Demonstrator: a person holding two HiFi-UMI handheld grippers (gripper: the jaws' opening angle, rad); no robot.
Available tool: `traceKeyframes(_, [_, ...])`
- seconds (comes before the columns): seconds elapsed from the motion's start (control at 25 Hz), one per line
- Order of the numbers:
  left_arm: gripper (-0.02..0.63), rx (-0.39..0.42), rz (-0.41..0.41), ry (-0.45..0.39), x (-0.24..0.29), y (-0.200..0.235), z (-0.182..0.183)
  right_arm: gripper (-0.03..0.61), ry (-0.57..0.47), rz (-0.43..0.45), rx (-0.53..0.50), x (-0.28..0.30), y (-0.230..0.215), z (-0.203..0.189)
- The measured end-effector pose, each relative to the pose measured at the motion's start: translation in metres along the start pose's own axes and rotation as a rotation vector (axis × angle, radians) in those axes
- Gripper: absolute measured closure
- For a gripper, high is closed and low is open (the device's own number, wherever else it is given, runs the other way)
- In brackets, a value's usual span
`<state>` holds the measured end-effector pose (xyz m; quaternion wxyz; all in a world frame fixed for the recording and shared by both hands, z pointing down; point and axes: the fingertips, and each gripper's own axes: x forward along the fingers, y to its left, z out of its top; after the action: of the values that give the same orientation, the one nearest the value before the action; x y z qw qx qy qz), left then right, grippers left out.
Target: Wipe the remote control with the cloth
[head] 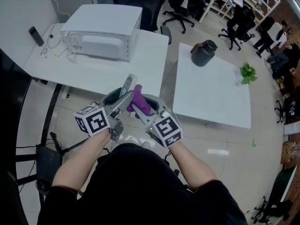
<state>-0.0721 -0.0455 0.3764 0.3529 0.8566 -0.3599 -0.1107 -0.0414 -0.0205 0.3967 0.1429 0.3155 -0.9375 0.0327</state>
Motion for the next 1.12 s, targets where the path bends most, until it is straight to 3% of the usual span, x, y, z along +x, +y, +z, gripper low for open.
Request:
traceKeyframes(0.08, [0.351, -0.05, -0.058, -0.014, -0.002, -0.008, 0.003, 0.416, -0.056, -0.019, -0.034, -0.003, -0.003, 0.017])
traceKeyframes(0.24, [0.351, -0.039, -0.131, 0.027, -0.007, -0.027, -0.005, 0.416, -0.108, -0.108, -0.032, -0.011, -0.032, 0.035])
traceKeyframes(0.44, [0.351, -0.057, -0.14, 0.04, -0.012, -0.027, -0.01, 0.416, -0.148, -0.187, -0.035, -0.025, -0.058, 0.053])
traceKeyframes(0.52, [0.351, -0.085, -0.139, 0.016, -0.014, -0.022, 0.0, 0.416, -0.124, -0.162, -0.052, -0.022, -0.049, 0.044])
traceKeyframes(0.64, [0.351, -0.14, -0.152, -0.024, -0.016, -0.01, 0.015, 0.416, -0.066, -0.057, -0.119, -0.01, -0.01, 0.026])
traceKeyframes(0.8, [0.351, -0.196, -0.162, -0.003, -0.02, -0.002, 0.014, 0.416, -0.054, 0.005, -0.195, 0.005, 0.026, 0.025])
traceKeyframes(1.12, [0.351, -0.165, -0.185, 0.126, -0.034, -0.002, -0.011, 0.416, -0.092, -0.166, -0.119, 0.005, -0.014, 0.042])
